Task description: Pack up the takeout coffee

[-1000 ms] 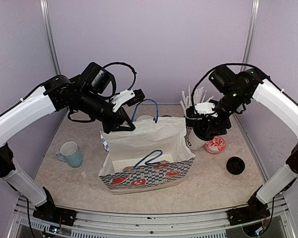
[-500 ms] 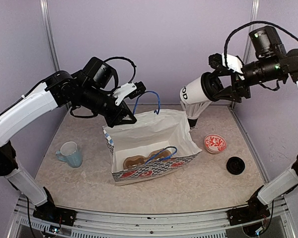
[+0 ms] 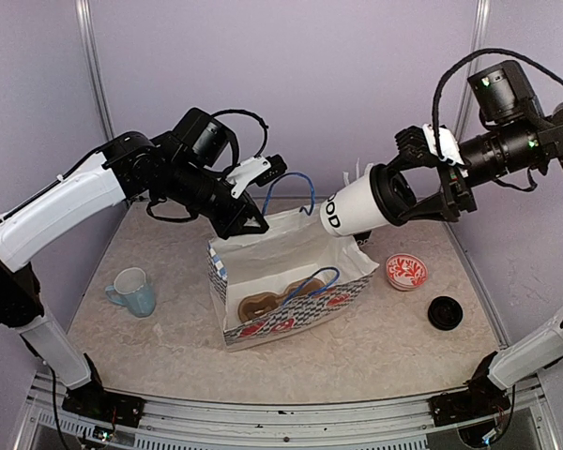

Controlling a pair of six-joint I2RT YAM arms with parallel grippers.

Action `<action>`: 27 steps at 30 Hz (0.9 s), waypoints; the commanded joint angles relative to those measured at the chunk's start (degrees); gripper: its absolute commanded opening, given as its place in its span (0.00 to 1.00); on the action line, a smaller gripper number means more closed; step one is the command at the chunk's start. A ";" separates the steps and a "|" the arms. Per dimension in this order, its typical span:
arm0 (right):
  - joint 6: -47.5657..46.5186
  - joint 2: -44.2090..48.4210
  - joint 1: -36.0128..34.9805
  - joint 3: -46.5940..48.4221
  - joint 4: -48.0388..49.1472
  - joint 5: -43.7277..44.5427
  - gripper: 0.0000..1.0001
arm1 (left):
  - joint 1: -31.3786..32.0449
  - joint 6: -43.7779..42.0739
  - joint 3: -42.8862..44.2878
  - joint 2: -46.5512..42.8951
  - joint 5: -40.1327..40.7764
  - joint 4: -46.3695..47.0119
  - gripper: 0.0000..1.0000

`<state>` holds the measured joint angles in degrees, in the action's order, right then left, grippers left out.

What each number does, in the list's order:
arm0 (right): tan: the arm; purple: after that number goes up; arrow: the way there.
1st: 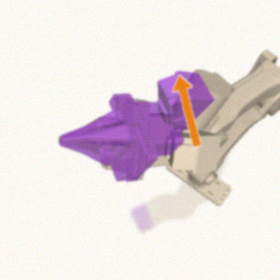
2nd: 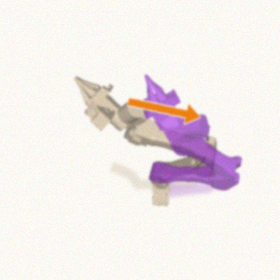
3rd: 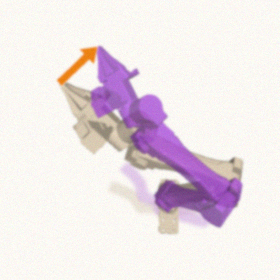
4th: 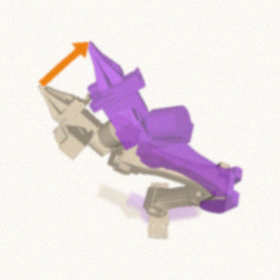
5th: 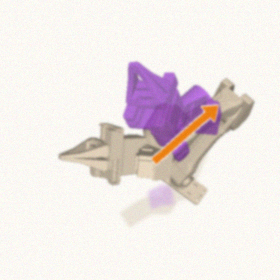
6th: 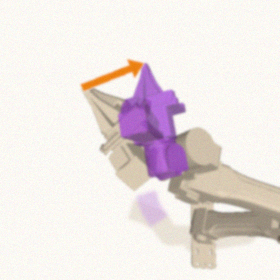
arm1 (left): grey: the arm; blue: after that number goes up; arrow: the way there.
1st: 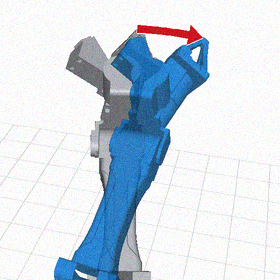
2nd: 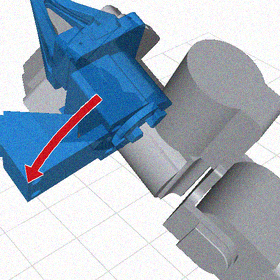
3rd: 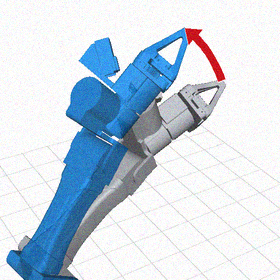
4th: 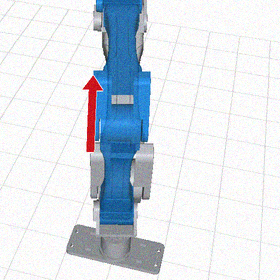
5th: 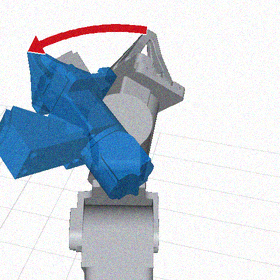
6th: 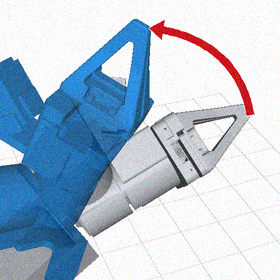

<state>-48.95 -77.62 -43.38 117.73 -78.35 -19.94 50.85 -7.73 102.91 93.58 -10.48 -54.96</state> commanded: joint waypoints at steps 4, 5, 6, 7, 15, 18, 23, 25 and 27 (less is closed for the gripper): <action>-1.78 -3.56 -7.23 -1.76 -0.32 7.96 0.51 | 0.48 0.61 2.42 0.59 -0.82 0.15 0.00; -1.51 -4.33 -8.04 -2.05 0.06 9.43 0.50 | 0.52 0.54 2.24 0.36 -1.05 0.38 0.00; -1.24 -5.02 -8.91 -2.33 0.46 11.13 0.49 | 0.56 0.34 2.02 0.13 -1.19 0.58 0.00; -0.97 -5.82 -9.59 -2.53 0.96 12.81 0.48 | 0.64 0.14 1.76 -0.08 -1.18 0.78 0.00; -0.32 -10.92 -14.17 -3.38 3.02 22.35 0.48 | 1.08 -2.21 -0.96 -1.55 -2.22 2.75 0.00; -0.05 -12.65 -15.48 -3.39 3.03 24.30 0.49 | 1.18 -2.65 -2.07 -2.05 -2.25 3.62 0.00; 1.47 -15.32 -18.32 -4.04 2.53 26.92 0.49 | 1.17 -2.28 -2.37 -2.60 -2.52 3.68 0.00; 2.10 -15.79 -19.37 -5.12 2.66 28.07 0.48 | 1.15 -2.20 -2.28 -2.53 -2.95 3.39 0.00; 2.51 -15.66 -20.21 -6.67 3.05 29.01 0.48 | 1.14 -2.22 -2.48 -2.73 -3.21 3.28 0.02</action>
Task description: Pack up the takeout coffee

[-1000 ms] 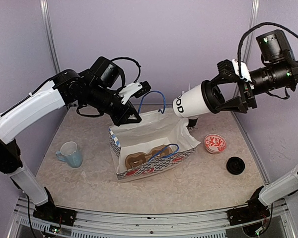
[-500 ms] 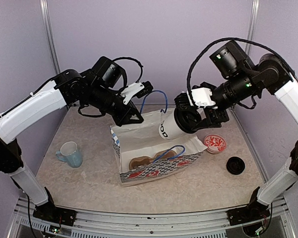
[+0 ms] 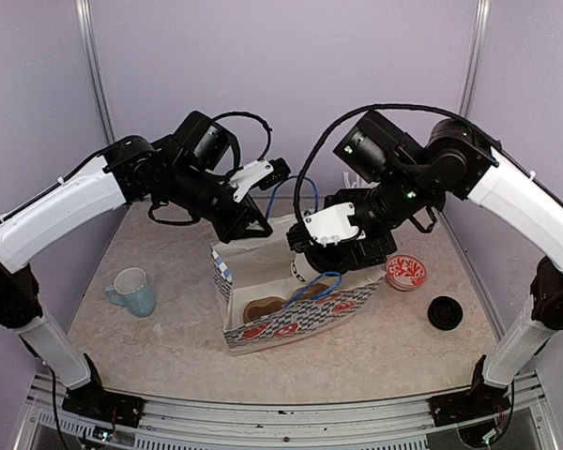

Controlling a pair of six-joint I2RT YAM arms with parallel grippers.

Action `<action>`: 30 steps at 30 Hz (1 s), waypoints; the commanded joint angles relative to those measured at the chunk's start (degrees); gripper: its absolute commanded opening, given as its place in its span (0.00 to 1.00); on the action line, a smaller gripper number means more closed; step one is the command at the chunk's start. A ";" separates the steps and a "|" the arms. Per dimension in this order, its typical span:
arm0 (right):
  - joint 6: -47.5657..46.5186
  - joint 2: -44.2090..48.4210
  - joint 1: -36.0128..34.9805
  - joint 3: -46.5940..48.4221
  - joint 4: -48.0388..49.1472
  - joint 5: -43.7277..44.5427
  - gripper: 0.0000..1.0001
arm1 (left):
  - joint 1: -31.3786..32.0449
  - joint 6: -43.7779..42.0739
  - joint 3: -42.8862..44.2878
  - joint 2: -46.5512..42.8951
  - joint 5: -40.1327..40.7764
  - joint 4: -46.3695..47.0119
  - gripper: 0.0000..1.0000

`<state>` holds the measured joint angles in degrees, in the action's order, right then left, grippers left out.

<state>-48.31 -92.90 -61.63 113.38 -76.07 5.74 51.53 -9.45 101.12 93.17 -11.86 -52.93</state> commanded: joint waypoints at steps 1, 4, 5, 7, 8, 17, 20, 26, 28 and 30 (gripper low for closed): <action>2.11 -0.18 -2.45 -3.14 0.97 3.78 0.48 | 0.48 -0.38 -0.81 -2.50 -1.93 1.10 0.03; 3.78 0.78 -4.16 -5.18 1.00 3.71 0.48 | 0.50 -0.11 -0.35 -2.63 -2.03 0.21 0.16; 4.48 1.32 -4.90 -6.02 0.92 3.78 0.48 | 0.50 0.14 0.01 -2.70 -1.85 -0.05 0.23; 5.60 2.37 -6.20 -7.99 0.25 4.01 0.48 | 0.56 0.44 1.16 -3.10 -1.37 -0.68 0.38; 5.95 2.97 -6.67 -8.87 -0.18 4.20 0.48 | 0.71 0.36 2.05 -3.35 -0.94 -0.95 0.44; 4.77 5.83 -8.54 -10.65 -0.38 7.59 0.47 | -2.17 -3.12 -0.03 -10.18 -4.47 7.81 0.68; 3.80 7.00 -8.92 -12.55 0.53 6.72 0.47 | -7.72 -1.33 -3.39 -9.90 -6.46 11.68 0.70; 1.84 10.47 -9.64 -20.43 5.07 5.13 0.48 | -16.00 4.99 -10.84 -5.62 -7.48 18.87 0.62; 0.75 11.60 -10.39 -22.78 5.94 5.59 0.48 | -16.70 5.25 -11.91 -3.64 -6.08 19.26 0.60; 0.51 12.20 -11.05 -24.23 6.18 5.69 0.48 | -17.37 5.80 -12.92 -2.21 -5.03 19.97 0.59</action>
<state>-46.11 -83.05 -70.83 91.79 -72.27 11.68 35.03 -6.13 90.21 88.40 -17.74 -36.29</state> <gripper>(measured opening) 0.710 0.598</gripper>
